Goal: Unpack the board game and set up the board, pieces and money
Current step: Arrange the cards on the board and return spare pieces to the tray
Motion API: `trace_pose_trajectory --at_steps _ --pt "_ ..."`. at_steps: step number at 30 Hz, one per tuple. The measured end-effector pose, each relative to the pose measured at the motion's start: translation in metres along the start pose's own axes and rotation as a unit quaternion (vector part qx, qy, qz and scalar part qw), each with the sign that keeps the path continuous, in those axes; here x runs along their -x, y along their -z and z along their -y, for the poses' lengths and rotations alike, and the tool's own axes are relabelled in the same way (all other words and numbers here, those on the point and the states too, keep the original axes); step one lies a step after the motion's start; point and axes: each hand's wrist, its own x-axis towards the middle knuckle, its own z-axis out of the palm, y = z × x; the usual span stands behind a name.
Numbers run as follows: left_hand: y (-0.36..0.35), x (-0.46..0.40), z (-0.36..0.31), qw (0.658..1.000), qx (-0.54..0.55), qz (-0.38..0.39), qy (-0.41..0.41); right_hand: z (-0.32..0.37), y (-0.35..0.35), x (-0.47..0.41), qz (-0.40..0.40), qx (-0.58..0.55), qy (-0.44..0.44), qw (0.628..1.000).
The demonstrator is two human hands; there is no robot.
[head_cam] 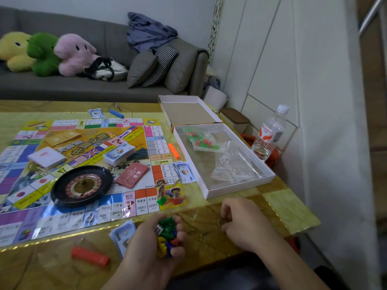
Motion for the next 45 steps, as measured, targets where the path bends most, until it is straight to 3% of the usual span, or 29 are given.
trace_pose_trajectory --at_steps 4,8,11,14,20,24,28,33,37,42,45 --pt "0.0 0.0 -0.002 0.999 -0.018 -0.03 0.021 0.003 0.005 0.002 0.024 -0.029 0.014 0.999" --pt "-0.007 -0.002 -0.001 0.997 -0.051 -0.052 0.022 0.021 0.023 0.02 0.001 -0.223 0.054 0.973" --pt "-0.016 -0.001 0.006 0.991 -0.124 -0.055 -0.017 0.044 0.037 0.039 0.047 -0.295 0.124 0.946" --pt "-0.028 -0.011 0.006 0.983 -0.169 -0.015 -0.071 0.057 0.042 0.047 0.053 -0.288 0.134 0.947" --pt "-0.046 -0.04 0.004 0.995 -0.1 0.009 0.0 0.022 0.057 -0.03 -0.142 -0.172 0.093 0.97" --pt "-0.058 -0.052 0.008 0.995 -0.094 0.027 0.025 0.0 0.049 -0.098 -0.121 0.03 0.038 0.991" --pt "-0.067 -0.064 0.004 0.992 -0.123 0.01 0.01 -0.011 0.042 -0.124 -0.134 0.022 0.021 0.991" --pt "-0.073 -0.073 0.002 0.994 -0.107 -0.002 0.008 -0.039 0.059 -0.132 -0.2 -0.197 0.02 0.96" --pt "-0.081 -0.078 0.002 0.993 -0.121 -0.003 -0.011 -0.053 0.092 -0.121 -0.27 -0.381 0.039 0.883" --pt "-0.105 -0.075 0.006 0.986 -0.157 0.007 -0.055 -0.055 0.106 -0.103 -0.301 -0.484 0.057 0.82" --pt "-0.125 -0.078 0.001 0.975 -0.194 0.014 -0.108 -0.058 0.103 -0.102 -0.287 -0.506 0.051 0.812"
